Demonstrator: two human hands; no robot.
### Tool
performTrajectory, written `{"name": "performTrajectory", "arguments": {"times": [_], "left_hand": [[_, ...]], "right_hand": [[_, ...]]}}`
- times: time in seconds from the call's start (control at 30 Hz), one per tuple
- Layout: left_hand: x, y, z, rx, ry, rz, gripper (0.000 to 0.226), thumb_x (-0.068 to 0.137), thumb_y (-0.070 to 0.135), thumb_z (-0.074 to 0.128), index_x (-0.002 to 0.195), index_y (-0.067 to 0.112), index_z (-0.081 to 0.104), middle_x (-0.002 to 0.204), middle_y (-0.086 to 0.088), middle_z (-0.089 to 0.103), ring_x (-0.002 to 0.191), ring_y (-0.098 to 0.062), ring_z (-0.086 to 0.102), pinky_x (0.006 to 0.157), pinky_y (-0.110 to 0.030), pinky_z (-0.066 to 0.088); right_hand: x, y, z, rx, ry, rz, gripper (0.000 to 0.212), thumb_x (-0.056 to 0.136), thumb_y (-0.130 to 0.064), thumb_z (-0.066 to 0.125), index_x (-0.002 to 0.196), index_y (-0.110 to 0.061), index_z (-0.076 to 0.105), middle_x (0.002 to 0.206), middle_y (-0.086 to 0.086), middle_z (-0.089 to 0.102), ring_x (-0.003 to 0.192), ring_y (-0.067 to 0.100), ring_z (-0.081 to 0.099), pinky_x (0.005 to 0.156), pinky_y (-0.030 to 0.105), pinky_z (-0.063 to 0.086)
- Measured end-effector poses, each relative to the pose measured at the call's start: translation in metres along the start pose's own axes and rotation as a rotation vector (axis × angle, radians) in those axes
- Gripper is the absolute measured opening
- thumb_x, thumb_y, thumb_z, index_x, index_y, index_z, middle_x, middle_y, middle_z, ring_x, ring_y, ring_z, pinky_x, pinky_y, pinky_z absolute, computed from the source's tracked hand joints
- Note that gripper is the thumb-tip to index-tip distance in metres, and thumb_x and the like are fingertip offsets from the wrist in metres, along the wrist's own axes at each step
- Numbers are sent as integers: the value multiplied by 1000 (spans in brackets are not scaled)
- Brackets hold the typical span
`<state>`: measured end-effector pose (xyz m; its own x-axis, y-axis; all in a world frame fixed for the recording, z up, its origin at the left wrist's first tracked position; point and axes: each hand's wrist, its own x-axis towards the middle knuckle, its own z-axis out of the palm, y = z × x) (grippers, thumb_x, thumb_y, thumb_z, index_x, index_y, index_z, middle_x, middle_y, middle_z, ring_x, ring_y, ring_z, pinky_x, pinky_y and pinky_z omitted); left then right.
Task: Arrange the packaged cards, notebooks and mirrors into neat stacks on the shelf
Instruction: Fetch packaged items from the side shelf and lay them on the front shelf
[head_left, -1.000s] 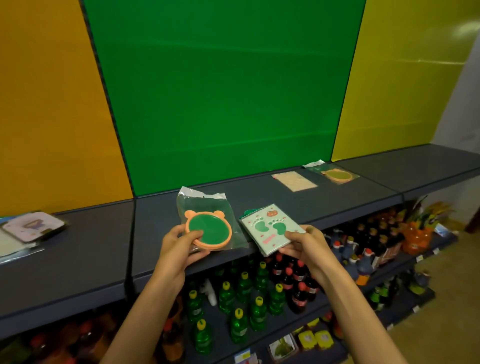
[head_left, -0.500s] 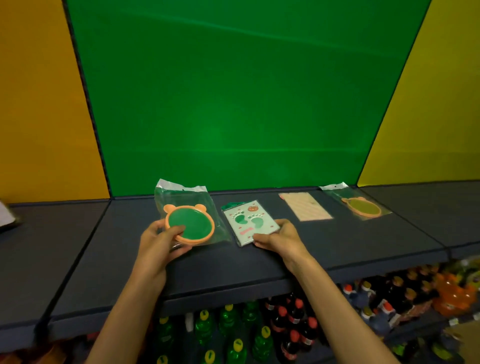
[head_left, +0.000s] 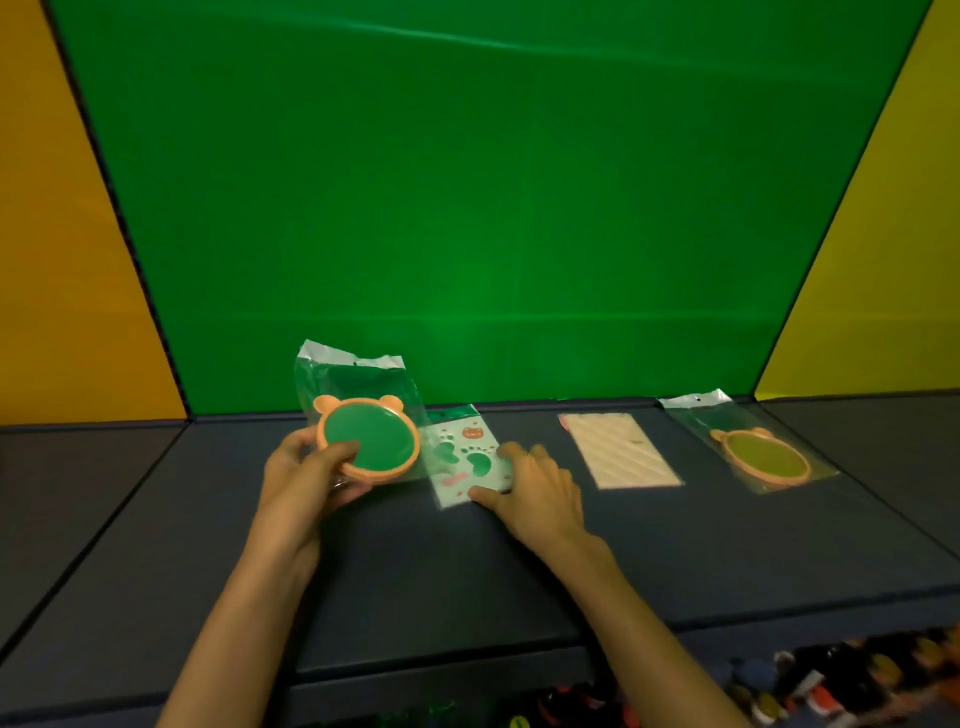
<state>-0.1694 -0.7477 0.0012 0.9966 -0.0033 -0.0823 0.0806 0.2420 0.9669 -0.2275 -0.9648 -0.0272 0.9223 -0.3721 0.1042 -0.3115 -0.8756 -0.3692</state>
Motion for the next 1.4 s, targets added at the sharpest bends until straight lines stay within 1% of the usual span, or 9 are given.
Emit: {"name": "performTrajectory", "arguments": {"times": [0.27,0.43,0.5,0.83,0.93,1.1,1.27,1.33,1.4], "left_hand": [[-21,-10,41,-15,87,8,23,90,3,63,113,7,59,102,-13,68,88,-23,68,61,-28,62],[-42,-15,85,-15,98,13,12,90,3,63,98,11,60,96,-12,67,81,-19,67,56,-27,59],[-51,-19,113,-3,80,5,12,90,2,64,93,13,60,92,-10,66,80,-18,65,51,-24,57],[-88,-83,312,74,-204,-215,24,89,0,63,111,5,57,102,-17,69,81,-23,69,51,-28,58],[-99,-102,363,93,-282,-262,27,89,0,64,115,4,55,102,-16,71,78,-21,71,56,-29,60],[-105,-128,419,151,-317,-249,20,88,-2,66,100,8,53,97,-17,71,80,-24,72,71,-36,63],[-102,-147,447,380,-229,-134,26,78,5,77,99,7,62,94,-13,73,90,-29,72,85,-47,59],[-102,-151,452,574,-196,-42,31,74,21,83,95,13,61,97,-7,71,95,-28,69,87,-45,57],[-103,-152,454,892,-163,33,56,70,44,81,109,12,58,109,-6,65,105,-29,63,89,-39,52]], "right_hand": [[11,14,3,-69,14,-265,66,86,-67,55,123,-12,57,126,8,50,119,28,45,89,44,47],[18,61,-29,-11,82,-342,45,92,-55,55,112,-15,62,115,7,57,114,27,49,86,40,47],[24,96,-52,3,134,-340,38,95,-50,53,113,-18,62,116,6,59,116,26,50,89,38,45],[41,311,-152,-29,276,-132,27,94,-39,57,109,-19,68,112,5,64,109,26,56,83,36,46],[37,353,-166,-5,276,-102,23,94,-38,58,104,-20,68,107,5,63,106,26,56,82,37,46],[30,397,-175,7,250,-83,19,95,-38,57,100,-22,66,104,3,62,103,24,56,80,36,45],[28,417,-176,32,239,-93,18,95,-37,57,99,-23,66,102,2,62,100,23,57,79,36,45],[28,420,-176,38,233,-102,18,95,-37,57,99,-23,67,102,2,62,100,23,58,78,36,46],[29,421,-176,44,228,-116,18,95,-37,56,100,-23,67,103,2,62,100,22,57,79,35,46]]}}
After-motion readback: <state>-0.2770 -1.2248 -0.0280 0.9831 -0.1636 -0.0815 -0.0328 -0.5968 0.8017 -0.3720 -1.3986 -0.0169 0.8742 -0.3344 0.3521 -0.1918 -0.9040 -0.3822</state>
